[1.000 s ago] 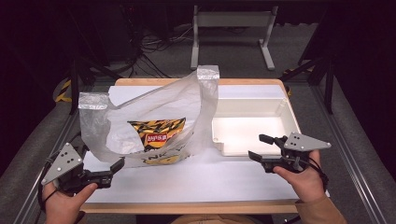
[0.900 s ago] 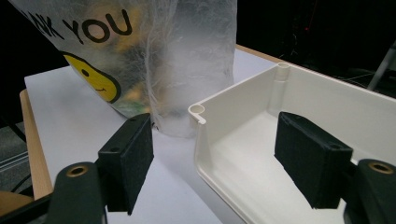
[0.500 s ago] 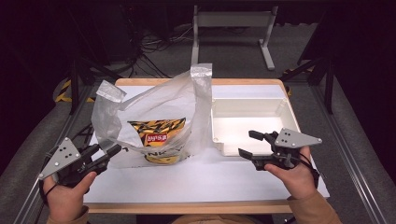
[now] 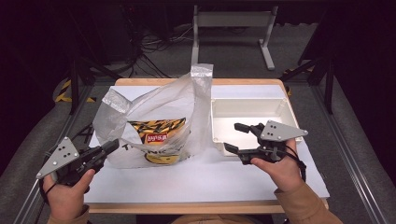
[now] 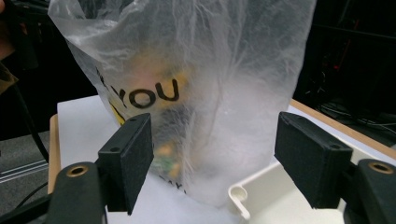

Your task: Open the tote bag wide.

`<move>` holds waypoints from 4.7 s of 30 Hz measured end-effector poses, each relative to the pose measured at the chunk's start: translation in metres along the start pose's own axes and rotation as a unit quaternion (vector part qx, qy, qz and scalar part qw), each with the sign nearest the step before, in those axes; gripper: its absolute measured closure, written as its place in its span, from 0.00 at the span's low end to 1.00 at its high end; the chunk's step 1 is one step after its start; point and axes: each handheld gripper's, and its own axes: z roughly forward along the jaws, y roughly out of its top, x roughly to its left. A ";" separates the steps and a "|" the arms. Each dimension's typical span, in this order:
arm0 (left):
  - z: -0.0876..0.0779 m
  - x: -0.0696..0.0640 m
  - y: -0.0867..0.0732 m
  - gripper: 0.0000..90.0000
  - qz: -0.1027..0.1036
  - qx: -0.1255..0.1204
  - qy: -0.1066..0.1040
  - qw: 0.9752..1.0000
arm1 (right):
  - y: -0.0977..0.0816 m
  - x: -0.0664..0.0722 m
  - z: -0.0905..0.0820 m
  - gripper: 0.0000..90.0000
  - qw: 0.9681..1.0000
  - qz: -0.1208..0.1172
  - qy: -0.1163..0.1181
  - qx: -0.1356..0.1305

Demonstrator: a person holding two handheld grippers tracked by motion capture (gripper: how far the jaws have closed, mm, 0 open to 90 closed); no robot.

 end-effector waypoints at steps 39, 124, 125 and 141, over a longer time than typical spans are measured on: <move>0.002 0.005 -0.003 0.99 -0.012 0.002 -0.014 1.000 | 0.044 0.004 0.082 0.57 0.998 -0.056 0.028 -0.012; 0.074 0.034 -0.094 0.98 -0.028 0.177 -0.028 0.983 | -0.091 0.013 0.119 1.00 0.990 0.019 0.055 0.129; 0.075 0.034 -0.096 0.98 -0.029 0.180 -0.030 0.983 | -0.092 0.013 0.120 1.00 0.990 0.020 0.054 0.131; 0.068 0.034 -0.095 0.81 -0.051 0.171 -0.035 0.983 | -0.098 0.016 0.121 0.98 0.988 0.029 0.051 0.146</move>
